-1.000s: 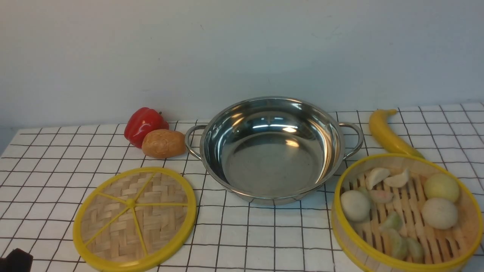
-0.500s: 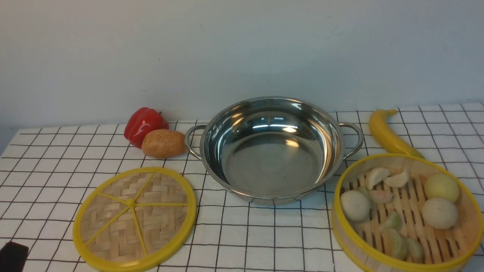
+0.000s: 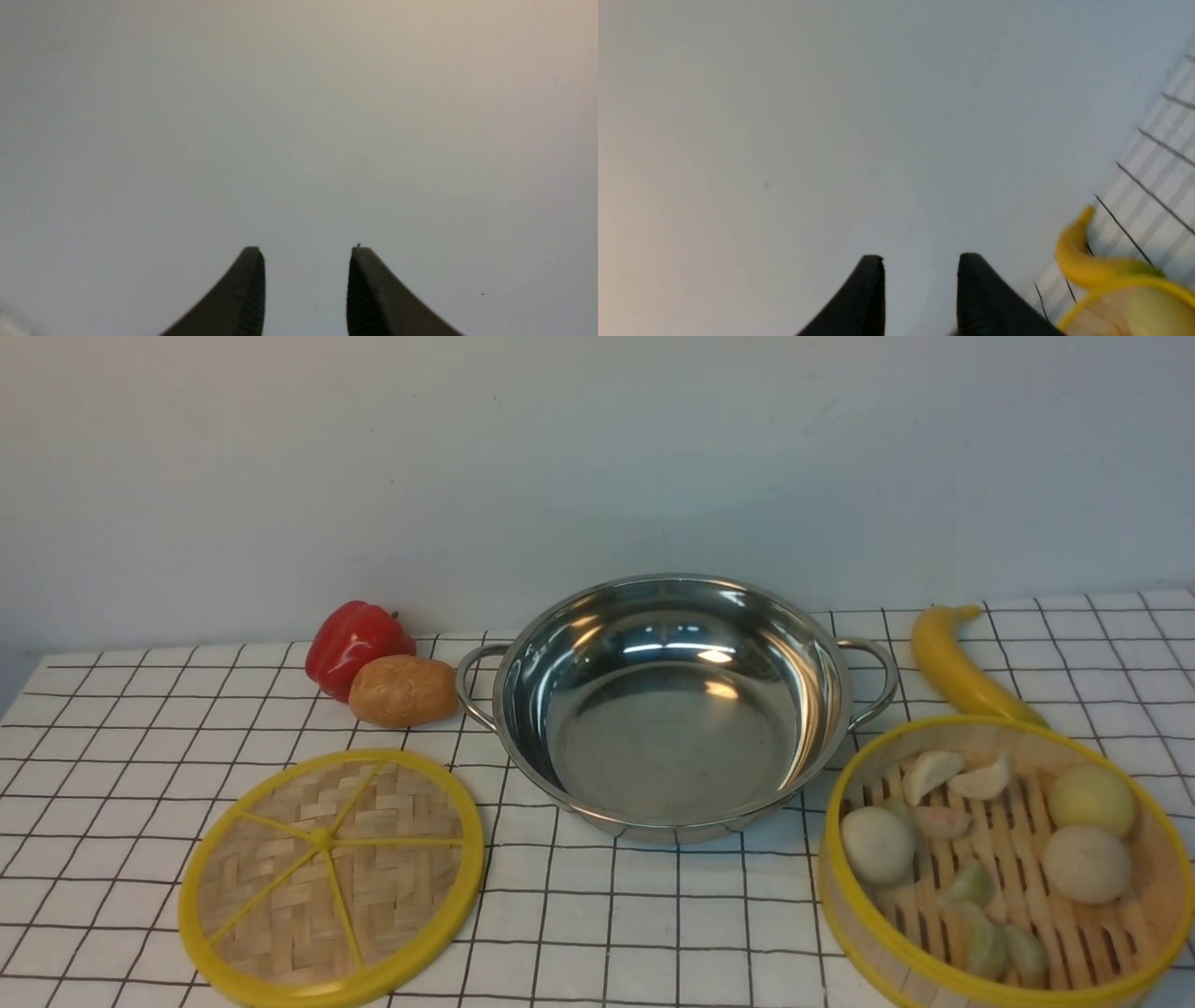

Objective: Place the steamer in the pot on the white tablecloth, and put the lid on the steamer.
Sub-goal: 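Reach for and grasp the rim of the bamboo steamer holding the buns with the right gripper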

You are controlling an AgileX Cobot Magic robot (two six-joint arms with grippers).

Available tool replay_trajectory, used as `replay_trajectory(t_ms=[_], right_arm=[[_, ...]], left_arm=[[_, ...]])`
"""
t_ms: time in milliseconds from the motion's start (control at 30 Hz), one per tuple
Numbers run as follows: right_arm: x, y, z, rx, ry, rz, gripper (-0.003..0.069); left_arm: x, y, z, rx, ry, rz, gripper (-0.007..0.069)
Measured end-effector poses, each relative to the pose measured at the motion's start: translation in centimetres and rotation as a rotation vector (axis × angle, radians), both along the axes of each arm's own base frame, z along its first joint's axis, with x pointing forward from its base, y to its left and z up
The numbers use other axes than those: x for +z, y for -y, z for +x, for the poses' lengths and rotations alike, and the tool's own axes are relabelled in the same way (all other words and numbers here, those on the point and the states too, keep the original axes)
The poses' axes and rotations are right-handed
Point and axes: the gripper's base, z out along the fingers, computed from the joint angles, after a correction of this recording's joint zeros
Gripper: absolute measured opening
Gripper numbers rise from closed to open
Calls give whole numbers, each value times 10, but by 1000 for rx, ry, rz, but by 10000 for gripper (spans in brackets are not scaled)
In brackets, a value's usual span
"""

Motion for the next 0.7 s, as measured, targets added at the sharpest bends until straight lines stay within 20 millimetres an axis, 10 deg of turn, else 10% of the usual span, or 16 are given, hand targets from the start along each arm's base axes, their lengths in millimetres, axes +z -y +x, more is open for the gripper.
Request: replay_trajectory(t_ms=[300,700], right_arm=[[83,-13,19,119,-150,-506,240],[79,4,111,327,-803,-870,240]], left_arm=[[45,-9,49,115,-683,340,243],[14,4,152,-326,-1414,604,243]])
